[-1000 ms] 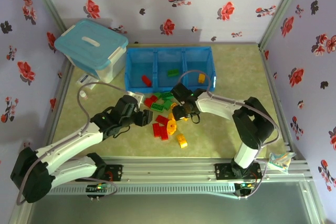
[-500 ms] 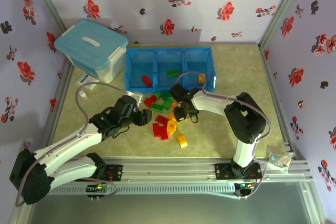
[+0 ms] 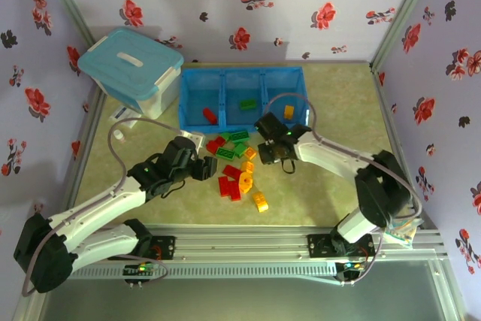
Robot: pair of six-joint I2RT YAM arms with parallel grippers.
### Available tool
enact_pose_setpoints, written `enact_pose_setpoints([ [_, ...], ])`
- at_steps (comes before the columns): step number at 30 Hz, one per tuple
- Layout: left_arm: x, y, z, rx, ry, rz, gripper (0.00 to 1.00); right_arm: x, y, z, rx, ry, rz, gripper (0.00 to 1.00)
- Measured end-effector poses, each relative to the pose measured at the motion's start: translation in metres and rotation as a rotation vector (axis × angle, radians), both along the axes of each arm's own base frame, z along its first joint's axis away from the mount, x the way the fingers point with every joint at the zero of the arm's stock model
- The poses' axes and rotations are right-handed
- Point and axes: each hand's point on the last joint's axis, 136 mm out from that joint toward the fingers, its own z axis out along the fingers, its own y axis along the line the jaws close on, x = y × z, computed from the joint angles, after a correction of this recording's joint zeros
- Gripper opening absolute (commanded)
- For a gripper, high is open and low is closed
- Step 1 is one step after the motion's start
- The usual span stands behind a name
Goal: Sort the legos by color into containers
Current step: Pick up the lego from the center of the table, then place the lego in the container.
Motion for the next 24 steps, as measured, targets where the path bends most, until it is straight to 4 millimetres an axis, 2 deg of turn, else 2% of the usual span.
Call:
enact_pose_setpoints([
  [8, -0.003, 0.0, -0.012, 0.033, 0.034, -0.005, 0.66, 0.062, -0.054, 0.053, 0.044, -0.087, -0.224, 0.38],
  [13, -0.004, 0.002, -0.011, 0.022, 0.044, 0.01, 0.7, 0.107, -0.073, 0.07, 0.051, -0.106, -0.308, 0.37],
  [16, -0.003, 0.008, -0.001, -0.017, 0.034, 0.046, 0.78, 0.13, -0.083, 0.071, 0.056, -0.102, -0.344, 0.37],
  [21, 0.005, 0.035, 0.015, -0.061, 0.016, 0.152, 0.79, 0.157, -0.097, 0.055, 0.055, -0.059, -0.39, 0.4],
  [22, 0.005, 0.039, 0.015, -0.056, 0.022, 0.163, 0.79, 0.162, -0.099, 0.051, 0.053, -0.05, -0.396, 0.42],
  [24, 0.006, 0.043, 0.016, -0.048, 0.032, 0.178, 0.79, 0.166, -0.1, 0.044, 0.049, -0.033, -0.394, 0.55],
])
